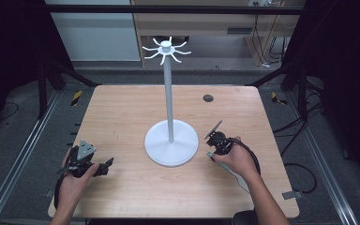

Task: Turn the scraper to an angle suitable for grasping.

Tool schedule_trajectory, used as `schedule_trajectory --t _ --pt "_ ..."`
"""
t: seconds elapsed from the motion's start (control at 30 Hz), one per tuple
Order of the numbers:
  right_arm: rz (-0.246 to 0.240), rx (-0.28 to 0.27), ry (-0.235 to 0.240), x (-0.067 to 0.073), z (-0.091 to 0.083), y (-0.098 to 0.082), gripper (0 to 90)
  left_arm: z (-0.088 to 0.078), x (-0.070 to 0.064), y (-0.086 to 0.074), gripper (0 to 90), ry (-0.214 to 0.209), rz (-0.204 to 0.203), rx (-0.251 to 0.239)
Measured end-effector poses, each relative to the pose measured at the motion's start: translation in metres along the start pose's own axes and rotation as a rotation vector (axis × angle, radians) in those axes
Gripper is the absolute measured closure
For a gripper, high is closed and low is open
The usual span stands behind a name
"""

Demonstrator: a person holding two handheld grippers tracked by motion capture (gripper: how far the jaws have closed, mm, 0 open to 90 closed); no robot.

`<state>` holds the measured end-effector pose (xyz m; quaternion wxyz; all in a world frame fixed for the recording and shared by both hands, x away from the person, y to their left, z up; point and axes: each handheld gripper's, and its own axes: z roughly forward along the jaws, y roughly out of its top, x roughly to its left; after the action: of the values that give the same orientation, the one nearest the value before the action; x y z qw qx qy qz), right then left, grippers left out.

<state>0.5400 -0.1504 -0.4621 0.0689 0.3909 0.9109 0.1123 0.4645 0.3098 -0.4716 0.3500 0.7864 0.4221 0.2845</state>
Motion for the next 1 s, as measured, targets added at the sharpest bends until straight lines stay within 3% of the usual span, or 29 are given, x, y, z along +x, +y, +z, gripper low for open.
schedule_trajectory --t 0.03,0.1,0.2,0.23,0.3,0.47,0.57,0.73,0.77,0.8,1.0 --pt "-0.018 -0.003 -0.004 -0.001 0.001 0.000 71.0 0.000 0.000 0.000 3.4 -0.001 0.000 0.000" --pt "0.005 0.009 -0.001 0.001 0.001 0.001 71.1 0.000 0.000 0.000 3.4 -0.001 0.000 0.001" --pt "0.000 0.012 -0.003 0.000 0.003 0.001 72.4 0.000 0.000 0.000 3.4 -0.001 -0.001 0.000" --pt "-0.020 0.010 -0.010 -0.002 0.004 0.001 73.0 0.000 0.000 0.000 3.4 -0.002 0.000 0.002" --pt "0.007 0.021 -0.001 0.000 0.004 0.002 73.1 0.000 0.000 0.000 3.4 -0.003 0.002 0.004" --pt "0.004 0.026 0.000 -0.001 0.005 0.003 73.8 0.001 -0.001 0.000 3.4 -0.003 0.008 0.006" --pt "-0.028 0.019 -0.009 -0.002 0.005 0.002 74.1 0.001 -0.001 0.000 3.4 -0.002 0.007 0.006" --pt "0.016 -0.036 0.000 -0.003 -0.008 -0.003 74.3 0.000 -0.001 0.000 3.4 -0.001 0.004 0.007" --pt "0.005 -0.052 -0.006 -0.004 -0.010 -0.004 74.4 0.000 -0.001 0.000 3.4 -0.001 0.006 0.006" --pt "0.037 -0.060 -0.003 -0.003 -0.015 -0.006 74.4 0.000 -0.001 0.000 3.4 -0.001 0.008 0.006" --pt "0.056 -0.153 -0.009 -0.009 -0.042 -0.011 74.5 0.001 -0.001 0.000 3.4 -0.001 0.009 0.007"
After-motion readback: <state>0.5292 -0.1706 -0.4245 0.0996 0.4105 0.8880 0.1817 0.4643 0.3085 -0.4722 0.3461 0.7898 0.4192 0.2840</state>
